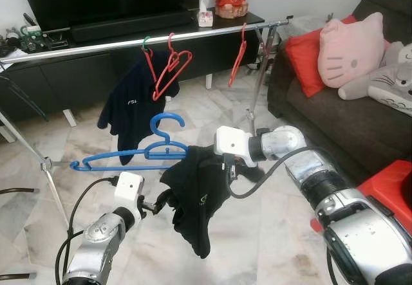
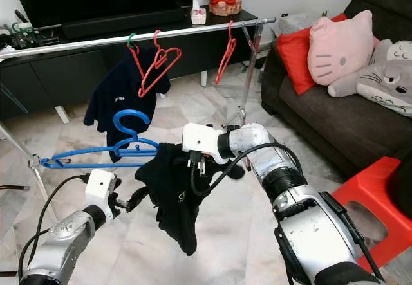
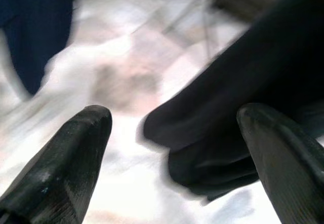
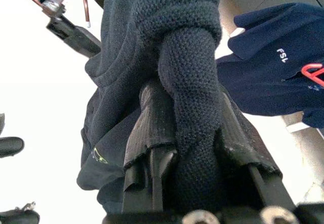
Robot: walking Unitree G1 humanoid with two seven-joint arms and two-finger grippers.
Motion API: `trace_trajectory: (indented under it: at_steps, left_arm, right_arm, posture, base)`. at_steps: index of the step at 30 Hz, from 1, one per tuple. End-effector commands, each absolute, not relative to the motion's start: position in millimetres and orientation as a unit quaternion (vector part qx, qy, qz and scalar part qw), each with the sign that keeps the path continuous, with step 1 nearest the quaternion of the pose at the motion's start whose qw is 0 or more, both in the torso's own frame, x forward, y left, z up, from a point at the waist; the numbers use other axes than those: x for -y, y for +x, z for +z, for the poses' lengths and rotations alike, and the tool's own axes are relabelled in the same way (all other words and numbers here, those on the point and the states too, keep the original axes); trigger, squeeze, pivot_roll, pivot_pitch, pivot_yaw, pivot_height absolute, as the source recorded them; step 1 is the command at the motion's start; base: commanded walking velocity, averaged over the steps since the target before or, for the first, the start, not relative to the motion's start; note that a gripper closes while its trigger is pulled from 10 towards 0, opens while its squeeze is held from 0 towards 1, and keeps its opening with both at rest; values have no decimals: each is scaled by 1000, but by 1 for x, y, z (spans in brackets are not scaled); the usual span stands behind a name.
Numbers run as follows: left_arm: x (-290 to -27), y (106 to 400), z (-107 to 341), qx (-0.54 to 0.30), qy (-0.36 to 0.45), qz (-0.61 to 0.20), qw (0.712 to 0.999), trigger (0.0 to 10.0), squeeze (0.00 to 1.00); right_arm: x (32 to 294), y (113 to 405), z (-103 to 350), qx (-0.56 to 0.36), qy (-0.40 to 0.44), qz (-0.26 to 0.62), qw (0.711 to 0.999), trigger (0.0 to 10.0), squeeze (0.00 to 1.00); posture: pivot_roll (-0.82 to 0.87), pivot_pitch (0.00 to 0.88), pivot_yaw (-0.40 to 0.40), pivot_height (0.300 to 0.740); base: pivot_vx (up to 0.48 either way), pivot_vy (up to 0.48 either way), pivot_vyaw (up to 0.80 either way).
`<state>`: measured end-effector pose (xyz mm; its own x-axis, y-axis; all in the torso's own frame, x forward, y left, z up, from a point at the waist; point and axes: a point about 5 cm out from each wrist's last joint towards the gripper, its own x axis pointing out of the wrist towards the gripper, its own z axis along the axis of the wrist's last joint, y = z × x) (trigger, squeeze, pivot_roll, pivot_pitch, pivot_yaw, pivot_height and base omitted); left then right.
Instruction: Hang hanger
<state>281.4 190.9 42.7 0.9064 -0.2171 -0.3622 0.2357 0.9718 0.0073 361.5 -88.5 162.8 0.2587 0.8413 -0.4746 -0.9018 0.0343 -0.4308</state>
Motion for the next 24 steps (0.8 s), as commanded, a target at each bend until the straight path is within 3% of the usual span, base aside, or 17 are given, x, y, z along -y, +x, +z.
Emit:
trace_trajectory:
  at_steps: [1, 6, 8, 10, 14, 19, 22, 24]
  left_arm:
    - [-203, 281, 34, -211, 36, -56, 975, 10000, 0]
    - [-199, 286, 37, -188, -14, -38, 981, 10000, 0]
    - [-187, 287, 44, -159, -70, -77, 982, 10000, 0]
    - [-186, 287, 45, -156, -76, -84, 981, 10000, 0]
    - [-166, 282, 56, -132, -111, -184, 968, 10000, 0]
    - [-158, 276, 60, -136, -112, -237, 955, 10000, 0]
    - [-157, 269, 59, -156, -86, -274, 945, 10000, 0]
    - [-157, 266, 59, -161, -77, -287, 941, 10000, 0]
  right_arm:
    - [84, 365, 179, -19, -349, 611, 711, 10000, 0]
    - [81, 363, 181, -12, -342, 621, 705, 10000, 0]
    - [81, 364, 182, -11, -340, 620, 707, 10000, 0]
    - [81, 364, 182, -11, -340, 619, 708, 10000, 0]
    - [78, 364, 179, -15, -338, 618, 710, 10000, 0]
    - [74, 366, 179, -13, -341, 610, 715, 10000, 0]
    - [73, 374, 173, -27, -406, 551, 728, 10000, 0]
    - [69, 376, 174, -25, -396, 545, 739, 10000, 0]
  posture:
    - [-94, 0, -29, 740]
    - [-95, 0, -30, 740]
    - [-100, 0, -31, 740]
    - [-100, 0, -31, 740]
    - [-97, 0, -33, 740]
    - [-90, 0, -38, 740]
    - [-83, 0, -44, 740]
    - [-79, 0, -47, 740]
  base:
    - [0, 0, 0]
    - [0, 0, 0]
    - [0, 0, 0]
    - [0, 0, 0]
    - [0, 0, 0]
    - [0, 0, 0]
    - [0, 0, 0]
    - [0, 0, 0]
